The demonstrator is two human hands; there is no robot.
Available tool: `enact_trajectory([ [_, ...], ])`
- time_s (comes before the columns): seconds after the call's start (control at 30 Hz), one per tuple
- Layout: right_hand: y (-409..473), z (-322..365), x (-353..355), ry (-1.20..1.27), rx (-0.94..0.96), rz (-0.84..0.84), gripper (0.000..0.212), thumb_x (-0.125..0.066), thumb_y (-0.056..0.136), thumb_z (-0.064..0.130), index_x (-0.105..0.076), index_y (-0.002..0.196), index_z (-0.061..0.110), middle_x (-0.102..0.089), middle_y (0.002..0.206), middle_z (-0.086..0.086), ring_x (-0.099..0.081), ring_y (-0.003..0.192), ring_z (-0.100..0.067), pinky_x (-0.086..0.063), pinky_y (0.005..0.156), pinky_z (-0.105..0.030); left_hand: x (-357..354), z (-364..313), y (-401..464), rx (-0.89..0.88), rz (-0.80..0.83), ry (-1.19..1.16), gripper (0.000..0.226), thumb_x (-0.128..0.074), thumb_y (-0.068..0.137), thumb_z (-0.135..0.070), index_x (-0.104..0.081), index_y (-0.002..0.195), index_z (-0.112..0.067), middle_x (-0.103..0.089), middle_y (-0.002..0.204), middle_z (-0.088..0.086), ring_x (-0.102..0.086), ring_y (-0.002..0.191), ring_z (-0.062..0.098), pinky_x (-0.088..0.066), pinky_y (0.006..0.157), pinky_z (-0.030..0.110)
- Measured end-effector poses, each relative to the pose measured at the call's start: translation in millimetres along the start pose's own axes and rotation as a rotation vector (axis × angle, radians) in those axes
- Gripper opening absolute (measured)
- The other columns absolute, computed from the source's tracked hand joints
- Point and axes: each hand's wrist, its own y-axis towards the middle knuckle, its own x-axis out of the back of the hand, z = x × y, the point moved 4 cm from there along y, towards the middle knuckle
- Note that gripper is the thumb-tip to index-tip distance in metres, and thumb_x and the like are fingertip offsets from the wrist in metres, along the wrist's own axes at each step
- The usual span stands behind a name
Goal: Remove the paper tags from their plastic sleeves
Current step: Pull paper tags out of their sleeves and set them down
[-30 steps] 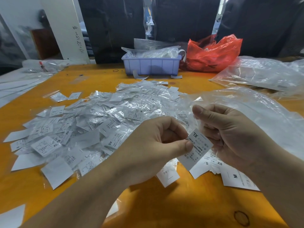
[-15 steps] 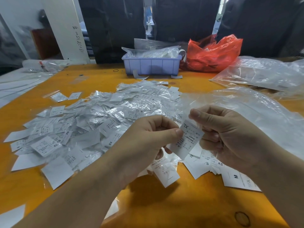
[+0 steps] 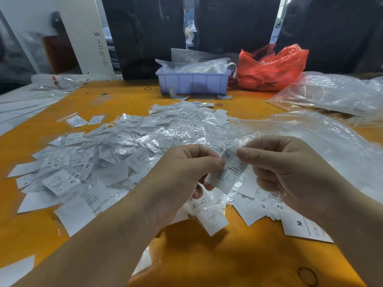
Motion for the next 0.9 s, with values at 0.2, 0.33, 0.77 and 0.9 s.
enact_trajectory([
  [0.2,-0.9,-0.6,-3.7,-0.089,0.025,0.015,0.025,-0.076,0.056,0.035,-0.078,0.071,0.016,-0.032,0.046,0.0,-0.023,0.043,-0.012,-0.026,0.039,-0.021,-0.4,0.0,1.0,0.006,-0.02,-0.038,0.005,-0.067,0.087,-0.011,-0.066,0.085,-0.007,-0.064,0.07,0.006,-0.05,0.047,0.009,-0.037,0.043,0.019],
  [0.33,-1.0,-1.0,-2.6,-0.067,0.017,0.006,0.021,-0.076,0.057,0.033,-0.077,0.069,0.015,-0.031,0.047,0.001,-0.024,0.043,-0.012,-0.026,0.039,-0.02,-0.2,-0.7,1.1,-0.031,-0.028,-0.064,0.007,-0.067,0.087,-0.012,-0.065,0.087,-0.006,-0.062,0.066,0.003,-0.052,0.049,0.009,-0.037,0.045,0.021],
  [0.77,-0.4,-0.6,-4.6,-0.063,0.01,0.043,0.023,-0.072,0.065,0.03,-0.079,0.078,0.013,-0.029,0.052,-0.005,-0.024,0.043,-0.011,-0.027,0.04,-0.019,-0.2,-3.8,-2.9,-0.178,-0.058,0.123,0.024,-0.067,0.081,-0.039,-0.063,0.098,-0.024,-0.073,0.076,-0.003,-0.056,0.052,0.001,-0.046,0.049,0.018],
  [0.9,-0.5,3.9,3.3,0.013,0.032,-0.023,0.018,-0.073,0.06,0.027,-0.076,0.07,0.012,-0.031,0.051,-0.003,-0.023,0.042,-0.01,-0.027,0.037,-0.017,2.0,-2.8,-0.5,-0.131,-0.033,0.132,0.011,-0.064,0.09,-0.029,-0.066,0.097,-0.02,-0.072,0.074,-0.004,-0.058,0.057,0.005,-0.045,0.048,0.02],
])
